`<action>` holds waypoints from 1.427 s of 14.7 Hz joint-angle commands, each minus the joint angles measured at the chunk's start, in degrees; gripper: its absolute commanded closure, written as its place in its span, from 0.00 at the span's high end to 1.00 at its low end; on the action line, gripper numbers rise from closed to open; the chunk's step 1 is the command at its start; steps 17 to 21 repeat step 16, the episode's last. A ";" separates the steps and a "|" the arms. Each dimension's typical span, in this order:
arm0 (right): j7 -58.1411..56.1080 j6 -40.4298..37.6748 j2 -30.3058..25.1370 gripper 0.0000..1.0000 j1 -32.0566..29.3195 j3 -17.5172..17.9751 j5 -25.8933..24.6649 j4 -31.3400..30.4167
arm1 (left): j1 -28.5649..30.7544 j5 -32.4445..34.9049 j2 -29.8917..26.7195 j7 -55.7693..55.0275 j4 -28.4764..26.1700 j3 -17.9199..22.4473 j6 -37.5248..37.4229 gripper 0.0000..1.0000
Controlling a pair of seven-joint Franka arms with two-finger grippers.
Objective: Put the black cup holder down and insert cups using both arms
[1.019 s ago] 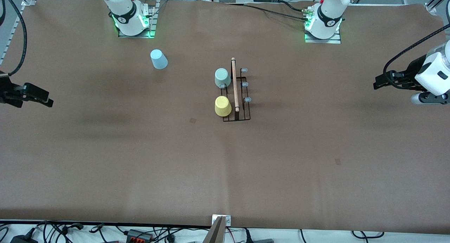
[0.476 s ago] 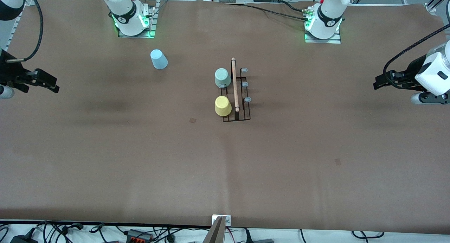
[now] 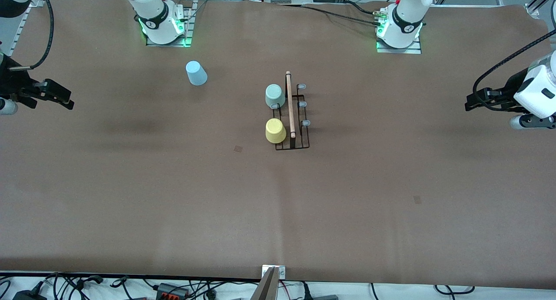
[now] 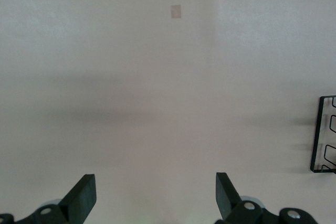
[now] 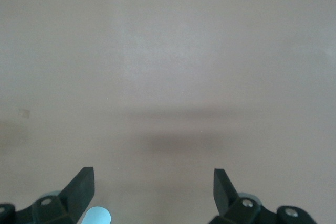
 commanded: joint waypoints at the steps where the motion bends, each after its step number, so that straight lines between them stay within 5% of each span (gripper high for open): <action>1: 0.99 0.01 -1.61 1.00 -1.05 0.98 -0.09 -2.97 | -0.08 1.43 -0.15 -0.93 0.43 -0.29 0.11 1.00; 21: 0.20 -1.92 -3.10 1.00 -1.05 0.98 -0.26 -3.68 | -0.34 1.43 -0.15 -0.93 0.52 -0.38 -0.24 1.00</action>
